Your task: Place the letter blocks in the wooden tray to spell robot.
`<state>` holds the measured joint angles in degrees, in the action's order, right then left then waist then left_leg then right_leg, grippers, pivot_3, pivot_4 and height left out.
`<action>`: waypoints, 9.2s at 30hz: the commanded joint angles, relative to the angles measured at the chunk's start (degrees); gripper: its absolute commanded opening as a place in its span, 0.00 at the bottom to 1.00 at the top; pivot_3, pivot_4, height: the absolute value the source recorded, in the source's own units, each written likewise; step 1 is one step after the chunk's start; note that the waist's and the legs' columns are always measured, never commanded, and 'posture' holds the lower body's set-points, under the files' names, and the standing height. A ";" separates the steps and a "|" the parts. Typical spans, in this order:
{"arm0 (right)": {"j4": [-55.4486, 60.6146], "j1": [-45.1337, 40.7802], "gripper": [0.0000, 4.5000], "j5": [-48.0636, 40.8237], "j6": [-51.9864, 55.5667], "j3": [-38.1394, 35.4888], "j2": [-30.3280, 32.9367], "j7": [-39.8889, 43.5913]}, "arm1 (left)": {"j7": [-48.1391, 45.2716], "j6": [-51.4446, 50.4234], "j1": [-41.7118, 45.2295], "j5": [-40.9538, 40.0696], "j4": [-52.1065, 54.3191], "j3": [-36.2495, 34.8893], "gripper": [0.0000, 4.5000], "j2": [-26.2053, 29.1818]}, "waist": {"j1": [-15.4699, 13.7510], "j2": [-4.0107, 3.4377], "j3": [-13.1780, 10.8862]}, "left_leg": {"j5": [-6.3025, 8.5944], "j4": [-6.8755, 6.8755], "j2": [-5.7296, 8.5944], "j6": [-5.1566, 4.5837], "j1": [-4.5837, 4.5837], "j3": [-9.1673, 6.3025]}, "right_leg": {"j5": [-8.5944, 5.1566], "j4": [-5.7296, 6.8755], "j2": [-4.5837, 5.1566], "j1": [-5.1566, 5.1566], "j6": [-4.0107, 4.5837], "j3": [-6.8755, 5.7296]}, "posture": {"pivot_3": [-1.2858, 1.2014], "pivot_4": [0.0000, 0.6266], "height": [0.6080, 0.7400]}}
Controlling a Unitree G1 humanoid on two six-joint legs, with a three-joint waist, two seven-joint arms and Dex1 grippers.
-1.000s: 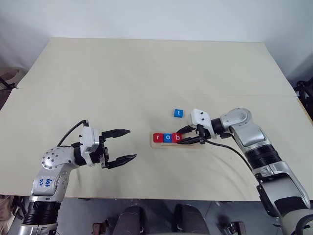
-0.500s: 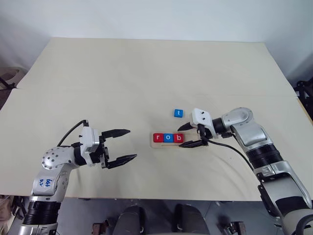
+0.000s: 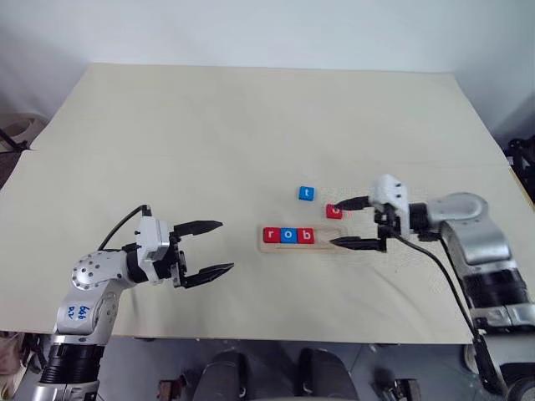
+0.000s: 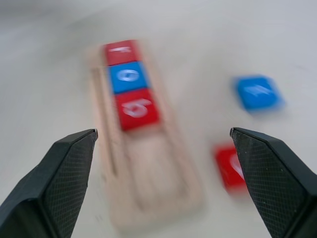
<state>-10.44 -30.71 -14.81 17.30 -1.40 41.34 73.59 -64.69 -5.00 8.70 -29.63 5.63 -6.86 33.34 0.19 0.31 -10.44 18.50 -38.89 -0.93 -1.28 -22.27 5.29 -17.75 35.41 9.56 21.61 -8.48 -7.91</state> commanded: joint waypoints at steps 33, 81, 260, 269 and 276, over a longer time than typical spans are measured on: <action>30.24 54.75 1.00 -8.29 -20.02 -33.40 -17.26 -27.88 | -1.00 1.21 9.31 0.55 -12.17 -0.61 1.00 -2.28 | -0.50 -0.09 0.05 | 0.10 0.15 -0.02 -0.01 0.26 0.13 | 0.00 0.02 -0.08 -0.07 0.00 0.26 | 0.52 0.24 1.00; 4.90 1.17 1.00 -0.01 6.35 1.15 -2.49 -24.94 | 2.28 -1.09 6.40 -0.23 -3.48 -0.50 1.00 -2.46 | -0.10 -0.08 0.04 | 0.13 -0.08 -0.02 -0.06 0.02 0.07 | 0.01 -0.04 -0.06 -0.02 -0.03 0.12 | 0.52 0.24 1.00; -6.63 -7.80 0.20 6.59 -4.29 11.17 -0.58 4.94 | -0.73 0.64 2.64 -0.19 -0.67 1.36 1.00 -2.10 | 0.03 -0.11 -0.06 | 0.17 -0.14 -0.01 -0.11 -0.05 0.07 | 0.07 -0.20 -0.08 -0.03 -0.13 0.13 | 0.52 0.24 1.00; -8.09 -8.40 0.01 7.72 -3.73 12.40 -2.85 2.66 | -0.34 0.39 2.64 -0.17 -0.28 1.20 1.00 -1.92 | 0.02 -0.11 -0.06 | 0.17 -0.15 -0.01 -0.11 -0.05 0.06 | 0.07 -0.20 -0.08 -0.04 -0.13 0.14 | 0.52 0.24 1.00; -8.05 -8.54 0.01 8.02 -3.75 12.38 -2.90 2.32 | 0.36 0.38 2.04 -0.21 0.46 1.08 1.00 -2.06 | 0.06 -0.11 -0.06 | 0.17 -0.14 -0.01 -0.11 -0.04 0.06 | 0.07 -0.19 -0.08 -0.04 -0.13 0.14 | 0.52 0.24 1.00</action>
<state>-18.81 -38.89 -6.79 13.72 11.03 38.43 76.17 -64.52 -5.07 10.95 -29.19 3.93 -5.38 31.37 0.25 0.20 -10.51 18.66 -39.04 -0.94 -1.39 -22.31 5.35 -17.68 35.21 9.48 21.57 -8.61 -7.78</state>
